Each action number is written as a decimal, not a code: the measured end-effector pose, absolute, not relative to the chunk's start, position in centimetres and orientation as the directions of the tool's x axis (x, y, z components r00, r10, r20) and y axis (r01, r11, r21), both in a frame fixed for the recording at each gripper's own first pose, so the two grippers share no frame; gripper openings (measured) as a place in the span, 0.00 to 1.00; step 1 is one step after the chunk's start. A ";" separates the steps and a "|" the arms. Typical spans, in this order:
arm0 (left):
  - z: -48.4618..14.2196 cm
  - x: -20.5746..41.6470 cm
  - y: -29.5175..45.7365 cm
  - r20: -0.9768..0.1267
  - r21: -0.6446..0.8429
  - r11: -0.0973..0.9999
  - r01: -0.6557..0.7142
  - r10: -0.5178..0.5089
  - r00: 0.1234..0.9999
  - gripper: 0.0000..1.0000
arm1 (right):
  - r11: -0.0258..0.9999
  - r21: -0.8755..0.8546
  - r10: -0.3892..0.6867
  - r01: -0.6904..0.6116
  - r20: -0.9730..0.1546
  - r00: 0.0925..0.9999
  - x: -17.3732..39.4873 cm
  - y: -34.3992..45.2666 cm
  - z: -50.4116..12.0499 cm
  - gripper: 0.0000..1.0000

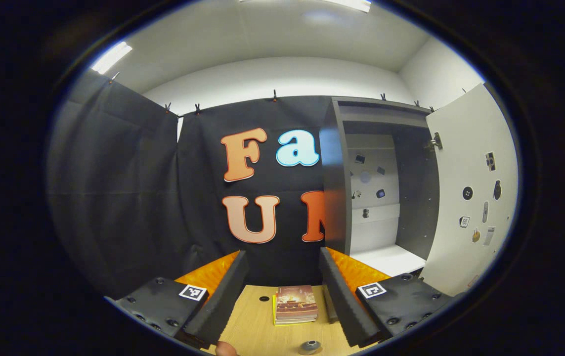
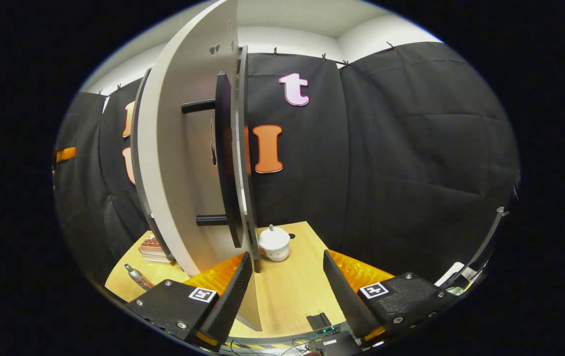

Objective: Open the cabinet door with the right hand, grasp the bottle in the cabinet with the left hand and place it on the coaster, then close the cabinet door with the right hand.

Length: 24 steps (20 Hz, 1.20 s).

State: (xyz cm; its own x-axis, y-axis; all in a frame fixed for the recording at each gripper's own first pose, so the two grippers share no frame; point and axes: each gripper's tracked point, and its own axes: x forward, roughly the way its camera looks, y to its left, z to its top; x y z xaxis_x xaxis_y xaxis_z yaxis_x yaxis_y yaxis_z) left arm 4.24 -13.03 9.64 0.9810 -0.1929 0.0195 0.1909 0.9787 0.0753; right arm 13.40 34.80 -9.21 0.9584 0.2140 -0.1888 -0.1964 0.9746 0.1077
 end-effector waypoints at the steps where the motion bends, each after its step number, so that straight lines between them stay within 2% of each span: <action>1: 10.0 4.2 -12.5 0.028 0.078 0.980 0.185 -0.188 0.982 0.95 | 0.975 0.105 0.214 -0.198 -0.187 0.959 13.0 35.3 -9.2 0.90; 2: 10.1 4.2 -12.0 0.032 0.080 0.980 0.181 -0.184 0.982 0.95 | 0.975 0.101 0.216 -0.200 -0.185 0.959 12.6 35.7 -9.1 0.90; 3: 10.0 4.3 -11.5 0.033 0.080 0.981 0.178 -0.181 0.983 0.95 | 0.974 0.097 0.219 -0.204 -0.183 0.958 12.2 36.2 -9.1 0.98; 4: 10.0 4.5 -11.0 0.033 0.080 0.981 0.178 -0.181 0.983 0.95 | 0.974 0.095 0.222 -0.208 -0.182 0.958 12.0 36.7 -9.0 0.90; 7: 10.1 4.8 -9.8 0.033 0.083 0.980 0.183 -0.187 0.982 0.95 | 0.970 0.093 0.237 -0.223 -0.179 0.955 11.3 38.8 -8.7 0.90; 8: 10.2 4.9 -9.3 0.036 0.082 0.980 0.183 -0.186 0.982 0.95 | 0.969 0.093 0.242 -0.228 -0.179 0.954 11.2 39.5 -8.7 0.98; 9: 10.3 4.9 -8.7 0.037 0.081 0.980 0.181 -0.185 0.982 0.95 | 0.968 0.091 0.246 -0.233 -0.178 0.953 11.1 40.4 -8.6 0.90; 24: 11.1 5.9 2.9 0.058 0.094 0.989 0.113 -0.118 0.991 0.95 | 0.932 0.113 0.361 -0.346 -0.163 0.918 11.6 53.6 -8.2 0.91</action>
State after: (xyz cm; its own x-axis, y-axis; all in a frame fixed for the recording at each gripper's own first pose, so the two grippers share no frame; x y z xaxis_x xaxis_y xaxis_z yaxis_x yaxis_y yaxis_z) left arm 5.86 2.94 11.08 0.9913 -0.1184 0.0575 0.1127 0.9892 0.0935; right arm 11.62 53.63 -8.24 0.9184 0.3606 -0.1626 -0.3458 0.9315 0.1128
